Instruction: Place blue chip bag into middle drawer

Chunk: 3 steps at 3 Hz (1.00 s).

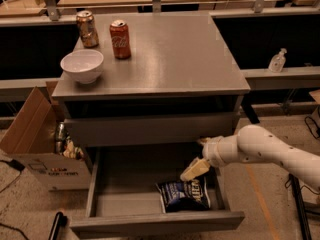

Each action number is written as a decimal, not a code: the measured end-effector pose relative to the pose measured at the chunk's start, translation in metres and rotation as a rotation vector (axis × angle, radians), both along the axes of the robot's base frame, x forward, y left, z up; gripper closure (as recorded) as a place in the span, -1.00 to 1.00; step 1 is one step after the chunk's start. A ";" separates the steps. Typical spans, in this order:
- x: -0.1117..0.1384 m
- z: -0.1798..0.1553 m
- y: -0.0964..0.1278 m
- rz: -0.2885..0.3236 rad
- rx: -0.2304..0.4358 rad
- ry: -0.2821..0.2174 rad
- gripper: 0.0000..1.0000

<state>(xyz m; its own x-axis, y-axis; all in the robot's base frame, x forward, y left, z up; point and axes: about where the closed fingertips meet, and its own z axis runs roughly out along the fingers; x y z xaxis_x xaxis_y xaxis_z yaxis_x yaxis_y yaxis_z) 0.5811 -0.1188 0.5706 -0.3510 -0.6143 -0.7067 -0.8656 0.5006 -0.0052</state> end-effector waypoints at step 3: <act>-0.001 0.001 -0.001 0.003 0.001 -0.002 -0.63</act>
Offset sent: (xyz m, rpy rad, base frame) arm -0.1355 -0.0842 0.1263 0.1522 -0.1400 0.5098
